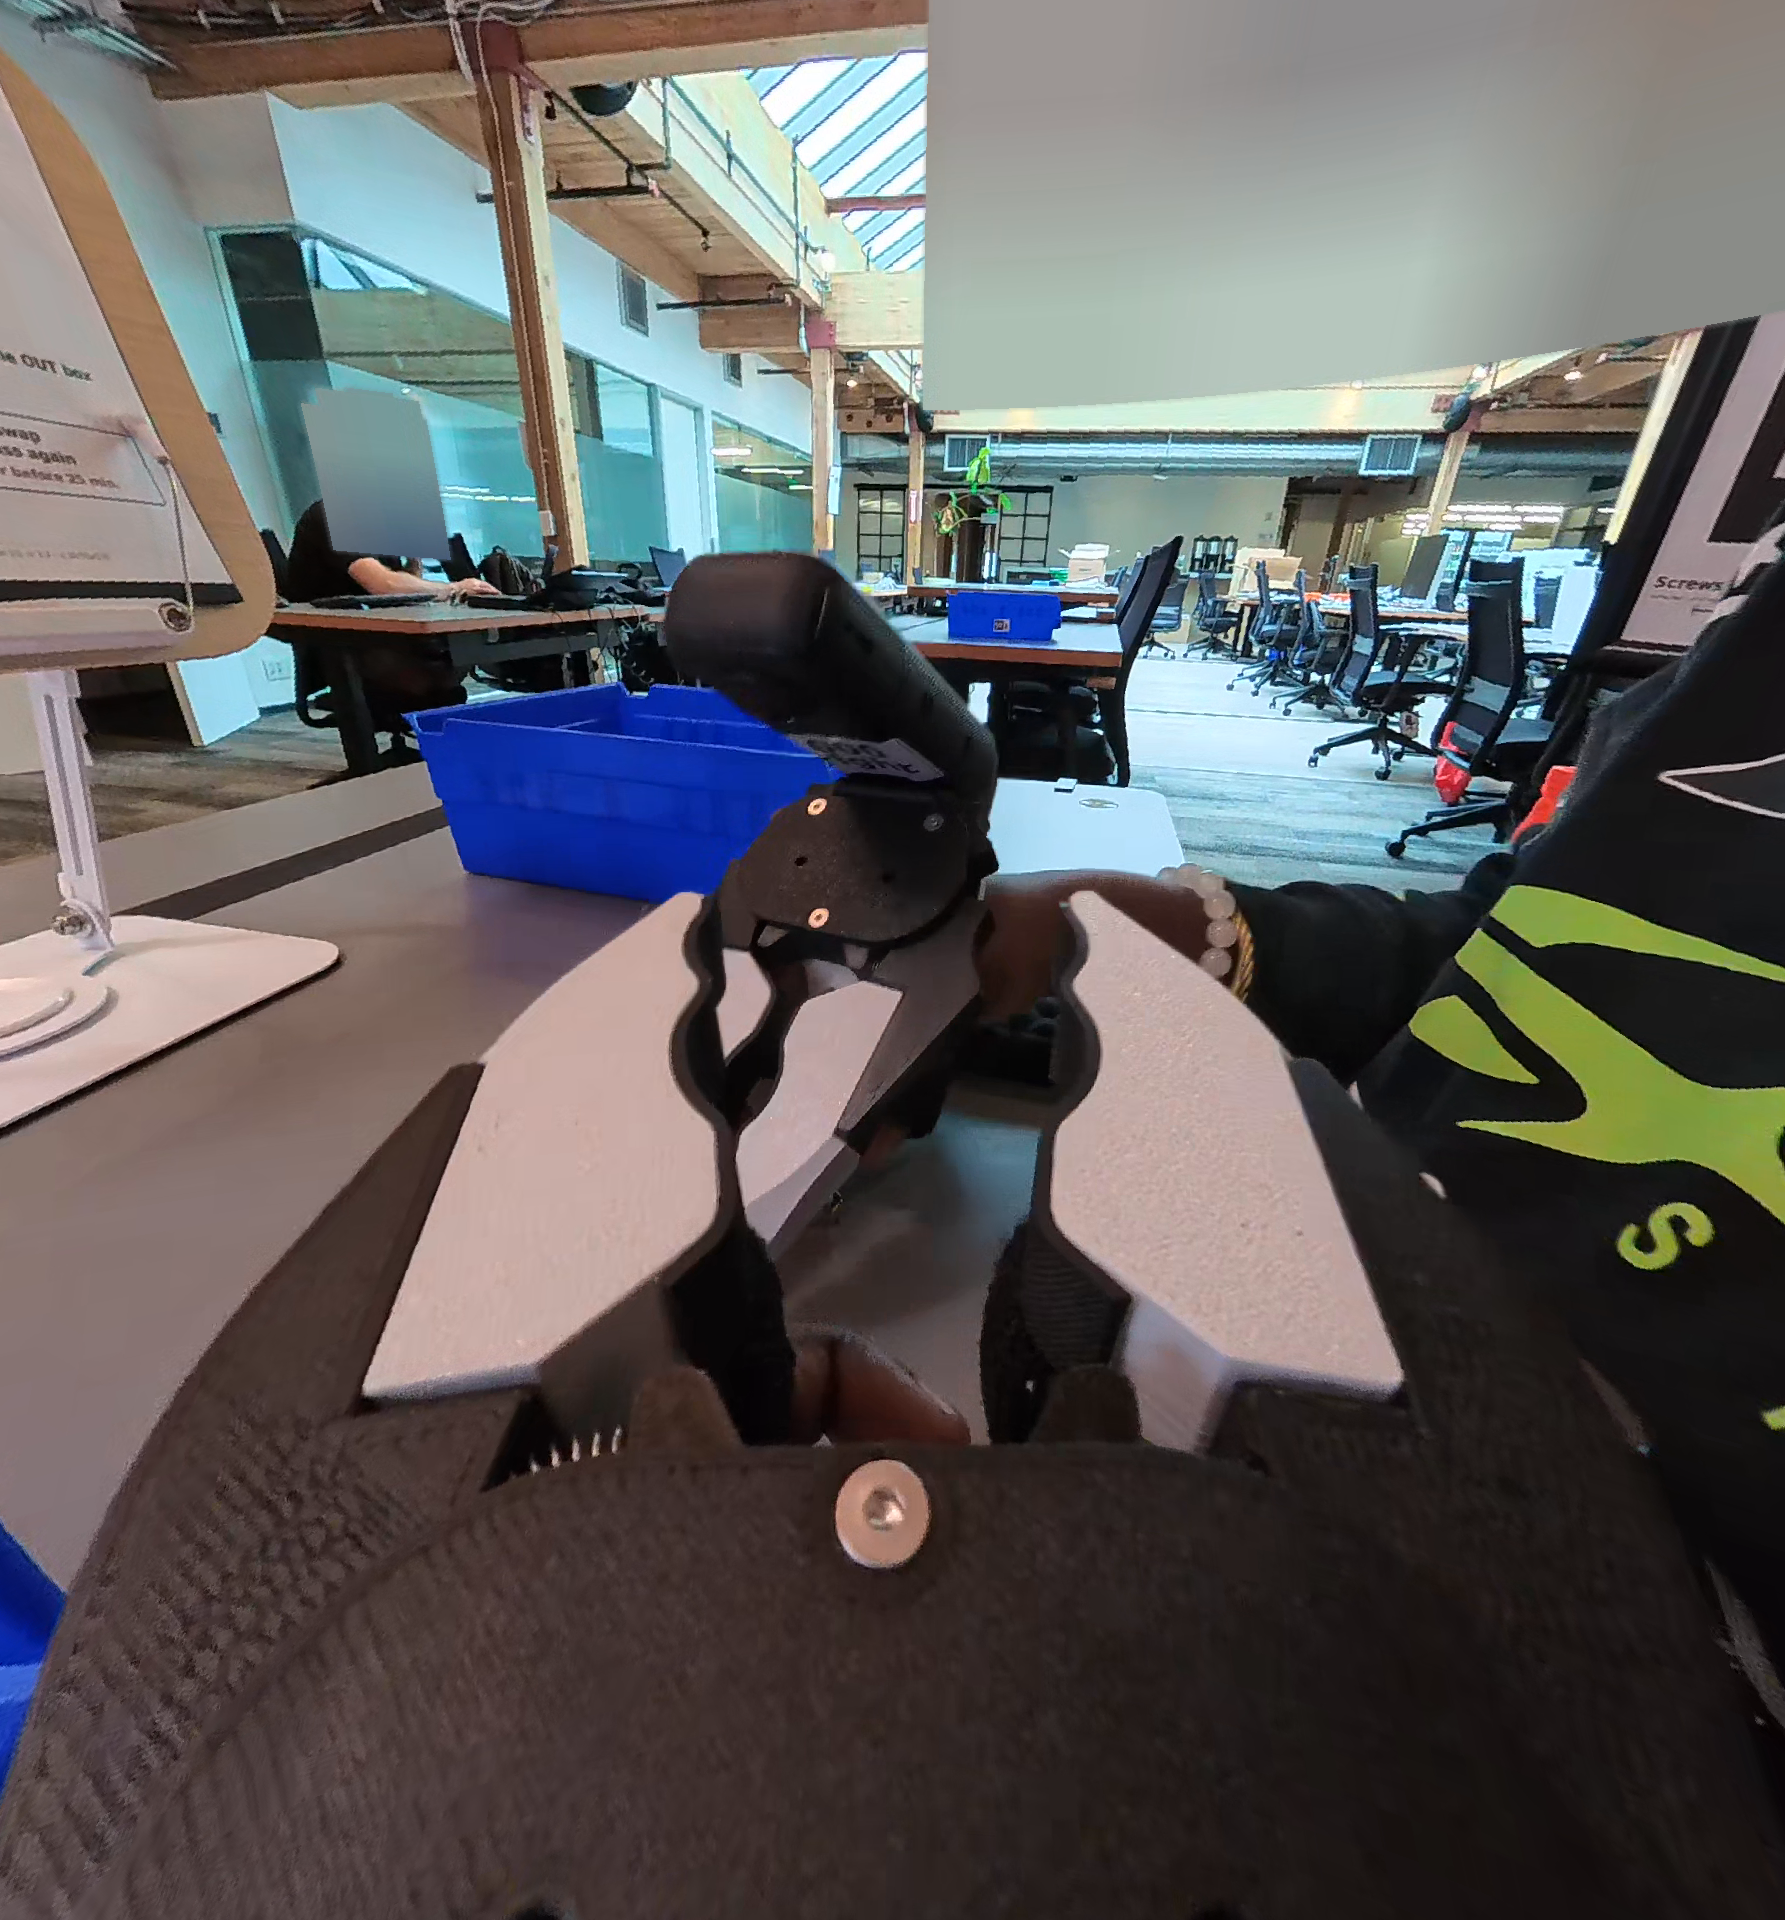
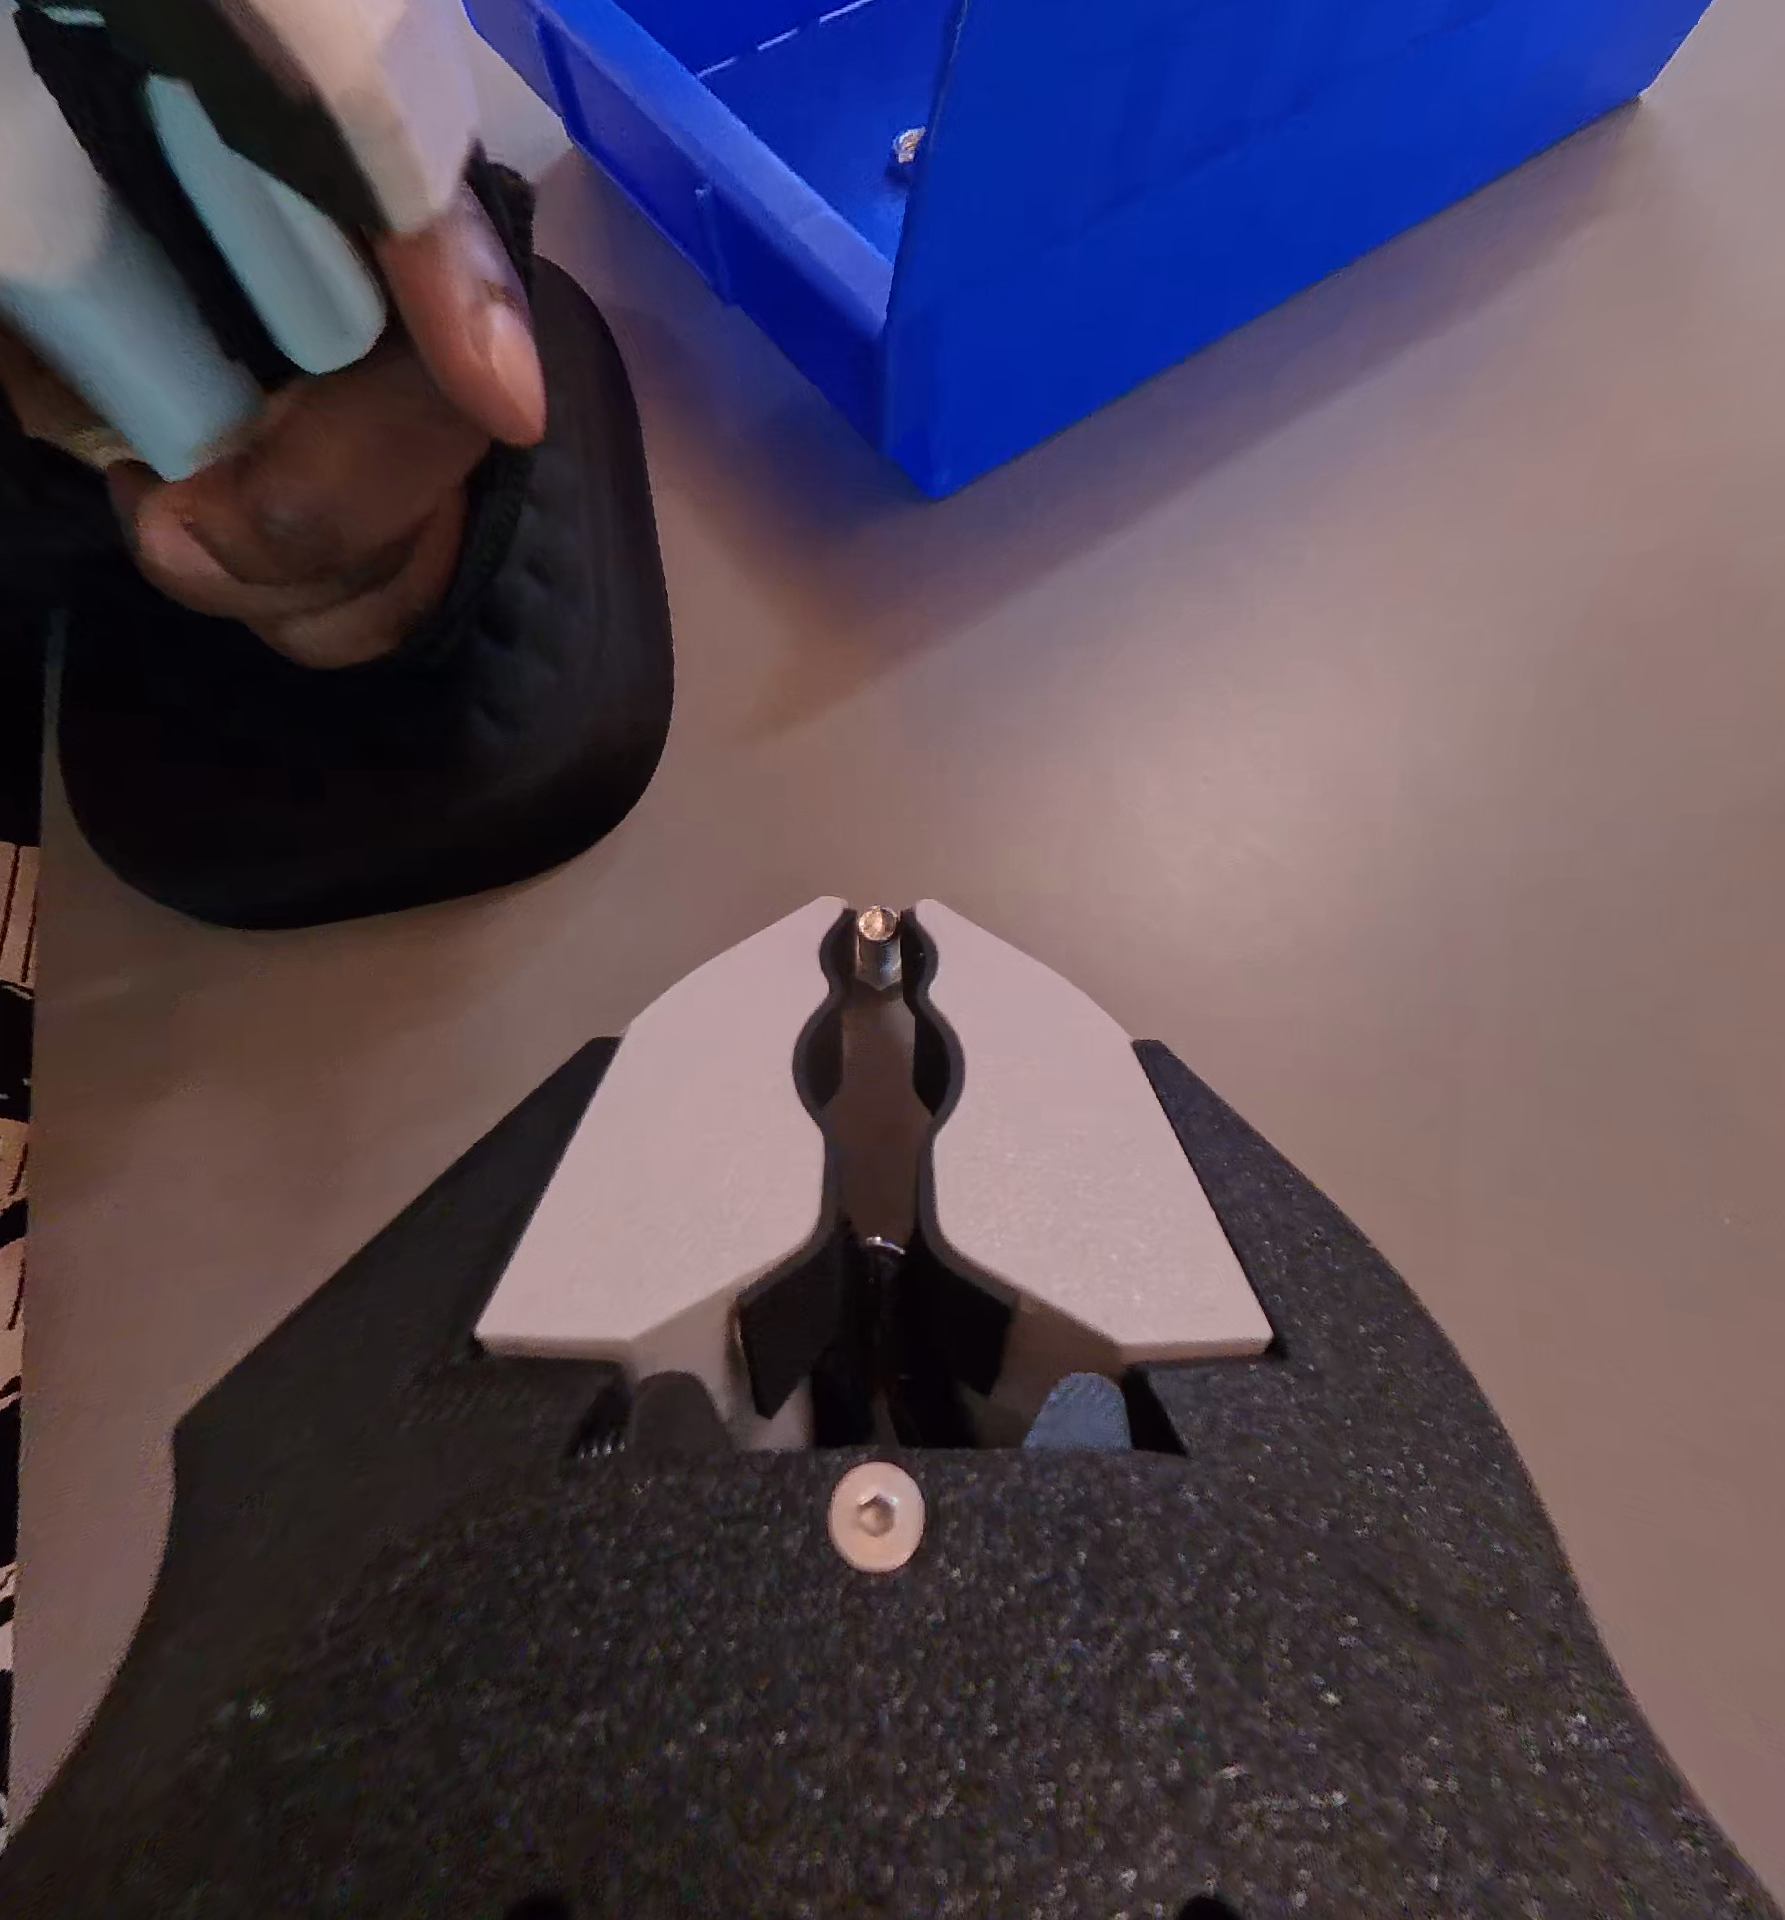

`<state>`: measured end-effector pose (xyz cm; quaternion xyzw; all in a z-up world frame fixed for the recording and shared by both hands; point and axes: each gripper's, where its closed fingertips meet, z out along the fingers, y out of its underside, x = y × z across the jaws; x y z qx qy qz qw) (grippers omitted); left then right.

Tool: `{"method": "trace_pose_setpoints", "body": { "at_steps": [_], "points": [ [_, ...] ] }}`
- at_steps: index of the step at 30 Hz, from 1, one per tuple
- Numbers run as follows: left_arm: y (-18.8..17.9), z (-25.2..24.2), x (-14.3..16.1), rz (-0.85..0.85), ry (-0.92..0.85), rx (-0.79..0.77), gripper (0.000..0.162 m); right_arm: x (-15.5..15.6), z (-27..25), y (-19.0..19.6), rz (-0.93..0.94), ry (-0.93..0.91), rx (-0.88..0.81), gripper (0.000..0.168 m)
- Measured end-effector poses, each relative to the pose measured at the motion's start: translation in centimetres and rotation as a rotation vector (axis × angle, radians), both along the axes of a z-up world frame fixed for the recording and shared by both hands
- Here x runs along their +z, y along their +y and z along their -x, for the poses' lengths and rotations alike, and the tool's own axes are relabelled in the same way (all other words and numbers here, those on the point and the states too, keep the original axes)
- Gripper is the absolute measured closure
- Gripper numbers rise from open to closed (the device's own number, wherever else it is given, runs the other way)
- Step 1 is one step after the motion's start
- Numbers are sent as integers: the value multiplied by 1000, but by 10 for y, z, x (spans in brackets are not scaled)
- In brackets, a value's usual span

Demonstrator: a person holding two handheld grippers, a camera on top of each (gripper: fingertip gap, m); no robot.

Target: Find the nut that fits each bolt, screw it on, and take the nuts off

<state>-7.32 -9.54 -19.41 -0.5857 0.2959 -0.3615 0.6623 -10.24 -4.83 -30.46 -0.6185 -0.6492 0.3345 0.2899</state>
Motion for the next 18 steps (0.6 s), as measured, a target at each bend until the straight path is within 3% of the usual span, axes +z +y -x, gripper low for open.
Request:
{"method": "trace_pose_setpoints", "body": {
  "at_steps": [4,11,18],
  "points": [
    [11,2,-7,72,25,52,110,25,-15,7,5,62,-40,161],
    [28,-19,-21,109,176,143,116,102,-53,0,33,205,-39,161],
    [26,-46,-25,64,246,93,128,110,-58,-25,49,189,61,161]
  ]
}}
